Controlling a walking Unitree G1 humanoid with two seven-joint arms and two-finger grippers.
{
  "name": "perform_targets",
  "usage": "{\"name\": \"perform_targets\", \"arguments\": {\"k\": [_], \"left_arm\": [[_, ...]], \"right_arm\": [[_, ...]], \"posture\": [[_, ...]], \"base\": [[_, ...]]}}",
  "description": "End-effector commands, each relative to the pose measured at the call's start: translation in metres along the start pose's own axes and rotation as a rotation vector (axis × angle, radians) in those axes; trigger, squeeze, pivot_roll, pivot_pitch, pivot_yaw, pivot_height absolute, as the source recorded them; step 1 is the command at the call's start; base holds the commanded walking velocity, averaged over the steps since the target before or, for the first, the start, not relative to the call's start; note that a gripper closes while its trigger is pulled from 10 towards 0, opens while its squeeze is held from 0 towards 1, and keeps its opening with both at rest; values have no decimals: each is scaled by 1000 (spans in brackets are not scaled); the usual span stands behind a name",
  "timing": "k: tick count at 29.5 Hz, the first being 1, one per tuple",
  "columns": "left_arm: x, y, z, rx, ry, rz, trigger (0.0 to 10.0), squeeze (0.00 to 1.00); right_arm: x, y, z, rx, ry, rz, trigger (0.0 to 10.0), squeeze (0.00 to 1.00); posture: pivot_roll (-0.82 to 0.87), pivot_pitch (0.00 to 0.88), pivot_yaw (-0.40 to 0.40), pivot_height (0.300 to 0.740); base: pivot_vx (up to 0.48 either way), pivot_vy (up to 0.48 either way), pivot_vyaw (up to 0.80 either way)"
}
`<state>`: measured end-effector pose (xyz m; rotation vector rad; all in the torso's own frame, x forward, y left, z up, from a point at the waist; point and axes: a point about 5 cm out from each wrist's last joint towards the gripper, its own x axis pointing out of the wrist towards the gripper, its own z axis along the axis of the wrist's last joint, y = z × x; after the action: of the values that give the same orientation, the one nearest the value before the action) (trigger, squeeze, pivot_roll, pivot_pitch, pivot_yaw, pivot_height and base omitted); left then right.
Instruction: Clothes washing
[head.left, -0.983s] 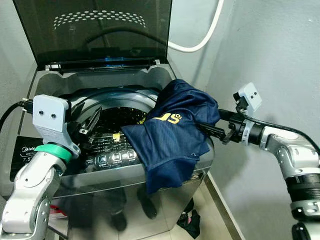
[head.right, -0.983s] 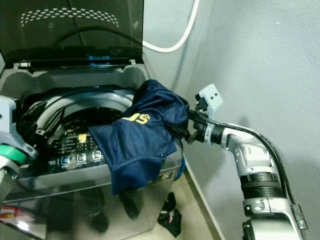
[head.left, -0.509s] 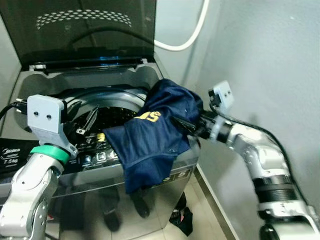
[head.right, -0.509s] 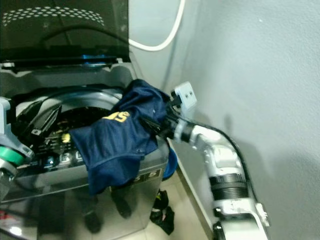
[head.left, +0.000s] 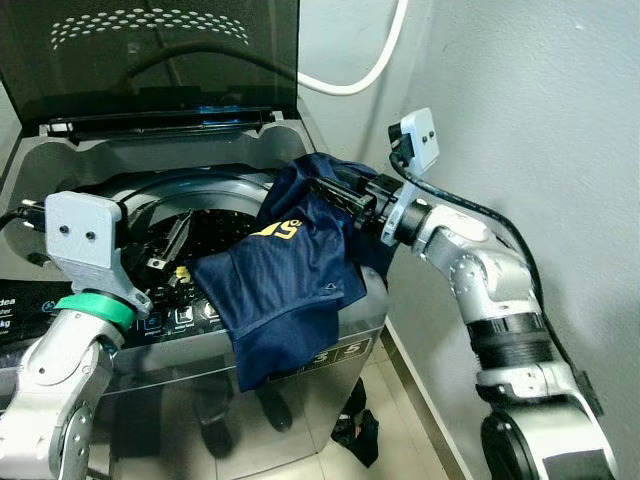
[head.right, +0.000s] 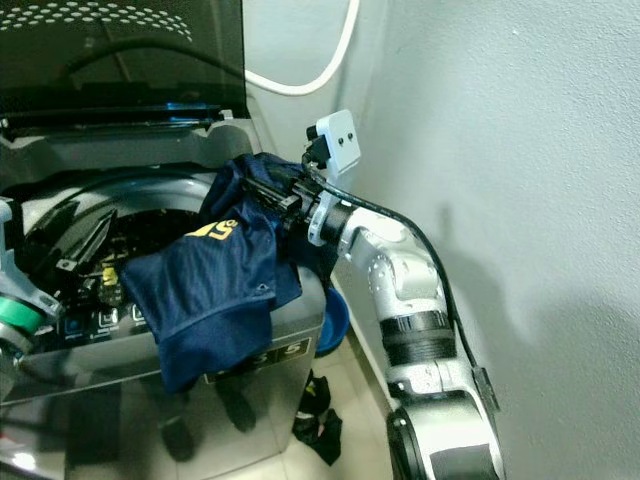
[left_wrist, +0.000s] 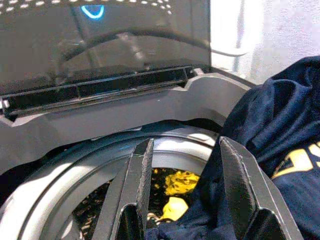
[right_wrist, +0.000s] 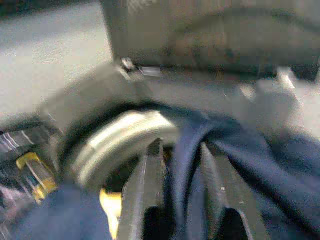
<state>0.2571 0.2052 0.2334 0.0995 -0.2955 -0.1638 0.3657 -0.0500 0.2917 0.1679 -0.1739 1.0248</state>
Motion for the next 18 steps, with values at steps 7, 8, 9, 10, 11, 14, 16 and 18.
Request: {"name": "perform_targets", "arguments": {"k": [7, 8, 9, 10, 11, 14, 16, 18], "left_arm": [[0, -4, -2, -10, 5, 1, 10000, 0], [0, -5, -2, -14, 2, 2, 10000, 0], [0, -5, -2, -14, 2, 2, 10000, 0], [0, -5, -2, -14, 2, 2, 10000, 0], [0, -5, -2, -14, 2, 2, 10000, 0], [1, -6, -3, -18, -1, 5, 10000, 0], [1, -6, -3, -18, -1, 5, 10000, 0], [2, -6, -3, -18, -1, 8, 10000, 0]], "right_arm": [[52, 56, 86, 80, -358, 231, 0, 0], [63, 71, 122, 188, -507, 273, 0, 0], [63, 71, 122, 188, -507, 273, 0, 0], [63, 71, 122, 188, -507, 273, 0, 0], [63, 71, 122, 188, -507, 273, 0, 0], [84, 86, 116, 115, -406, 264, 4824, 0], [84, 86, 116, 115, -406, 264, 4824, 0], [88, 83, 100, 67, -323, 235, 10000, 0]], "posture": [[184, 56, -41, 740], [181, 52, -43, 740], [181, 52, -43, 740], [181, 52, -43, 740], [181, 52, -43, 740], [178, 46, -47, 740], [178, 46, -47, 740], [178, 46, -47, 740]], "base": [[0, 0, 0], [0, 0, 0], [0, 0, 0], [0, 0, 0], [0, 0, 0], [0, 0, 0], [0, 0, 0], [0, 0, 0]]}}
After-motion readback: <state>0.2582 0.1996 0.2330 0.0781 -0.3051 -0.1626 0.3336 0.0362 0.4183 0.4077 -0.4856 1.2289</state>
